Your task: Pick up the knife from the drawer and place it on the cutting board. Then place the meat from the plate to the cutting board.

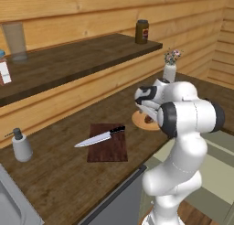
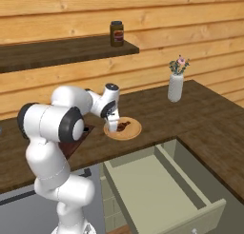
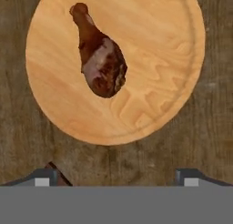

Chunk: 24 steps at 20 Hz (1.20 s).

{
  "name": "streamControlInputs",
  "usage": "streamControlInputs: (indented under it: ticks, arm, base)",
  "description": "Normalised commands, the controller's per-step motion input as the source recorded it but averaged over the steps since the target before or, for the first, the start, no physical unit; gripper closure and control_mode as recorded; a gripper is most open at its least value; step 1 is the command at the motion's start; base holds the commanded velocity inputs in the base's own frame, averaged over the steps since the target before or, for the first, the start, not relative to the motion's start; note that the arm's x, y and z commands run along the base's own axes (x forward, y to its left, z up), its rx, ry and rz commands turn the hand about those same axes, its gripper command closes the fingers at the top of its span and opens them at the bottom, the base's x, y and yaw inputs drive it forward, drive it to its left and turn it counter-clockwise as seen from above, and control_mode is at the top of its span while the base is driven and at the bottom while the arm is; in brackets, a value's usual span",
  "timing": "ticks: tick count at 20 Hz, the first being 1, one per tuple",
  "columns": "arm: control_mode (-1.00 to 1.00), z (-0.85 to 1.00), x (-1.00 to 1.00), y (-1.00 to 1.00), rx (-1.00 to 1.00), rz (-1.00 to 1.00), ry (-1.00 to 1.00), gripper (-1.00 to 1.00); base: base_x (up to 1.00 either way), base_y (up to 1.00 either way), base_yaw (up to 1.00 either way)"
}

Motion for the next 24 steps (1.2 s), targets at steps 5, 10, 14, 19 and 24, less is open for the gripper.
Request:
streamControlInputs:
  ticks: [5, 10, 14, 19, 24]
  arm:
    - [-1.0, 0.0, -0.02, -0.59, -0.17, 0.24, 0.03, -1.0]
    - [-1.0, -0.03, 0.06, -0.17, -0.12, 0.27, 0.05, -1.0]
    - [-1.0, -0.15, 0.24, 0.15, 0.0, 0.18, 0.0, -1.0]
    - [-1.0, -0.28, 0.34, 0.08, 0.0, 0.08, -0.02, -1.0]
    - [-1.0, -0.24, 0.32, -0.05, 0.0, 0.02, -0.01, -1.0]
  base:
    - [0.0, 0.0, 0.0]
    - [0.0, 0.0, 0.0]
    - [0.0, 0.0, 0.0]
    - [0.0, 0.0, 0.0]
    - [0.0, 0.0, 0.0]
